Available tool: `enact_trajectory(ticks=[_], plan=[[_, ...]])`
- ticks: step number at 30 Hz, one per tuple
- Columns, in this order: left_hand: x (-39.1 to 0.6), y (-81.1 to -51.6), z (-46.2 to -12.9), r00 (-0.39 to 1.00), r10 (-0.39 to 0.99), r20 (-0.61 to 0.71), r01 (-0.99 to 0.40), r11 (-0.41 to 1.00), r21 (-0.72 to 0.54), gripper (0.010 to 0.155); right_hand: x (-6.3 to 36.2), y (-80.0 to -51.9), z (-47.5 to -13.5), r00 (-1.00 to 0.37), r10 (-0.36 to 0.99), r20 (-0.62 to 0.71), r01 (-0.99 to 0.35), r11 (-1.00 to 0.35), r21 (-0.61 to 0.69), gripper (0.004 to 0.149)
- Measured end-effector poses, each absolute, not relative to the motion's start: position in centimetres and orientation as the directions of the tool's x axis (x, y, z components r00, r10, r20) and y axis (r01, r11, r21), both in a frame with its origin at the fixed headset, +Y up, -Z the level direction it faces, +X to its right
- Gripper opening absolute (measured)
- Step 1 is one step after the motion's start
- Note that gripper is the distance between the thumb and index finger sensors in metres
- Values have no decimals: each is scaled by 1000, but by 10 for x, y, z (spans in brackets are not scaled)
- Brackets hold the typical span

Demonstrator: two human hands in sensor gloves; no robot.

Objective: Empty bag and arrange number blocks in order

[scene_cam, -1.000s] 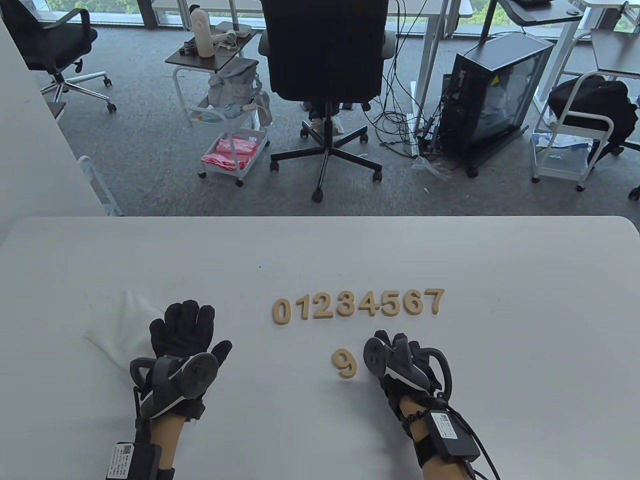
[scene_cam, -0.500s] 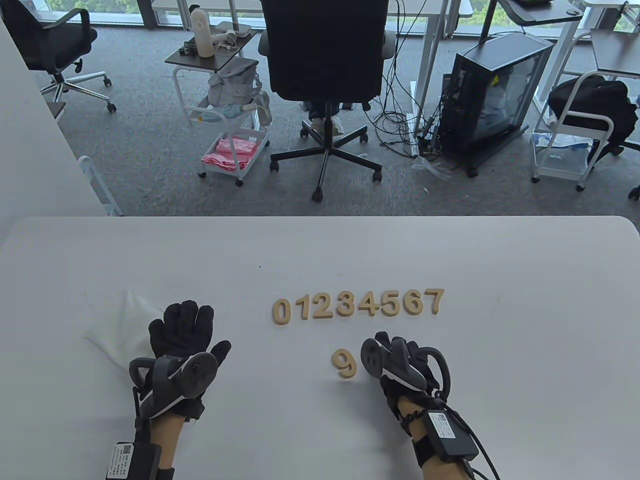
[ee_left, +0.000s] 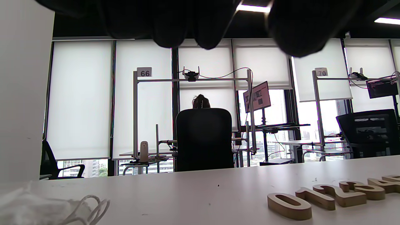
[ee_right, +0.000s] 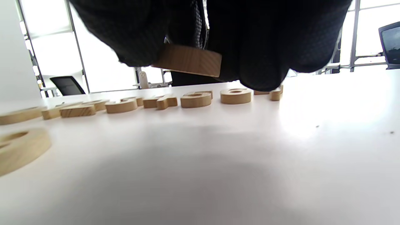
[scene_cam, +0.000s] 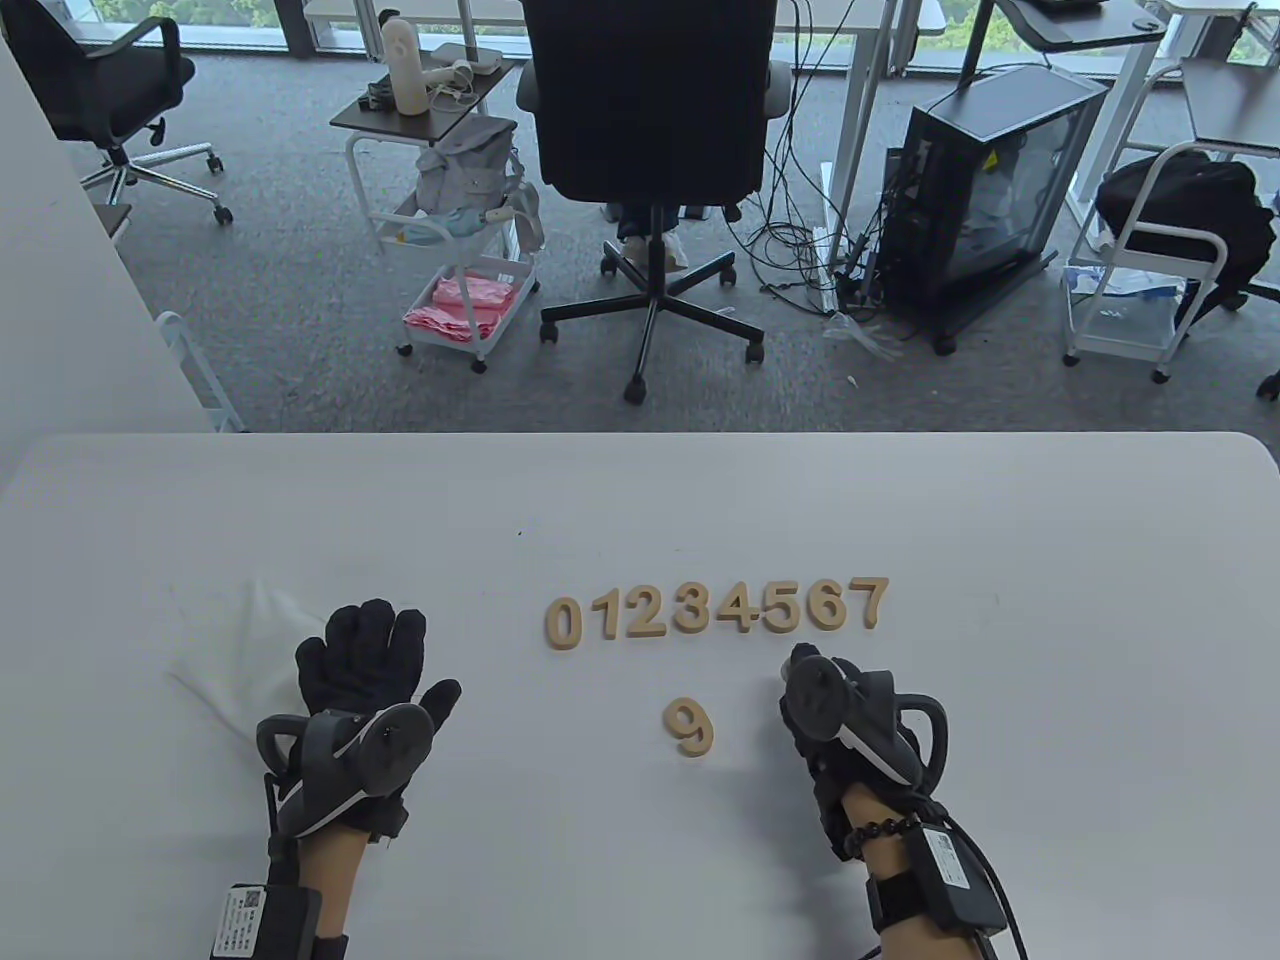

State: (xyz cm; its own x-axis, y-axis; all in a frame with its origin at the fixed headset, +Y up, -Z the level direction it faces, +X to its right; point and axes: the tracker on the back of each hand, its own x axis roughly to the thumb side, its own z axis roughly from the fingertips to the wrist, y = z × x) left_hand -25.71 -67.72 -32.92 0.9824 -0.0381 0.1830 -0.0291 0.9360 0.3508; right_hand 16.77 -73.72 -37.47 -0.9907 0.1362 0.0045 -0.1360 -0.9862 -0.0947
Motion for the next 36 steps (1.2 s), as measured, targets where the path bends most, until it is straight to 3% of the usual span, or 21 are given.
enact_trajectory(ticks=[7,18,36], plan=[[-257,-676,-329,982,-44,185,-24,936,350,76,213,-725,-386,-993,75,-95,-60,-986,-153,59],[-260,-676,-329,986,-53,160,-7,934,358,76,263,-725,-436,-975,-21,-219,41,-995,-90,58],[-266,-679,-331,992,-55,115,14,944,328,76,253,-763,-506,-952,-128,-278,112,-991,75,54]])
